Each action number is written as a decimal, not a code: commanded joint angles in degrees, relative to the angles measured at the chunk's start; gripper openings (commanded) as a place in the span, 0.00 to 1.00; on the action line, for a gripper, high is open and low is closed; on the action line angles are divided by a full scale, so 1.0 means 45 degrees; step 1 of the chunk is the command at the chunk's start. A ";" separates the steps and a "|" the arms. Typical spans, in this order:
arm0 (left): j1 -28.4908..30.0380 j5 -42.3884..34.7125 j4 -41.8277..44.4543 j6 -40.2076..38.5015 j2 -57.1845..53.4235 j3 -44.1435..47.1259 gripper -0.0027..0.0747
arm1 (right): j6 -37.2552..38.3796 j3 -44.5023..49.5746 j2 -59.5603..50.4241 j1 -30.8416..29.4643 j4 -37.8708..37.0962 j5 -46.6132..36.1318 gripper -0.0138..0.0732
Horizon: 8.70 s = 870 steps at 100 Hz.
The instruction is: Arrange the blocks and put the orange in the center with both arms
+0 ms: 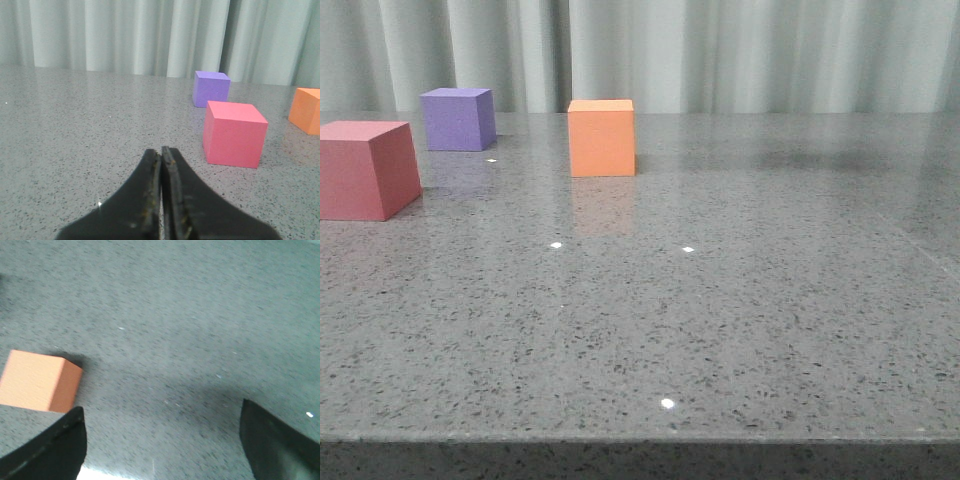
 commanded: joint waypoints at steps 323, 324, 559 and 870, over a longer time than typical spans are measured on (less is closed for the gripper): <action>0.0029 0.8675 -0.0219 -0.0079 0.9495 -1.2192 0.01 | -0.0224 2.1547 -1.9240 -0.3310 -0.1779 -1.3336 0.08; 0.0029 0.8675 -0.0219 -0.0079 0.9499 -1.2192 0.01 | -0.0224 2.1547 -1.9240 -0.3310 -0.1779 -1.3336 0.08; -0.7436 0.9516 0.1599 -0.3866 2.5359 -2.5372 0.83 | -0.0224 2.1547 -1.9240 -0.3310 -0.1779 -1.3336 0.08; -0.2518 0.7832 -0.1463 0.1627 2.3444 -2.0291 0.88 | -0.0224 2.1547 -1.9240 -0.3310 -0.1779 -1.3336 0.08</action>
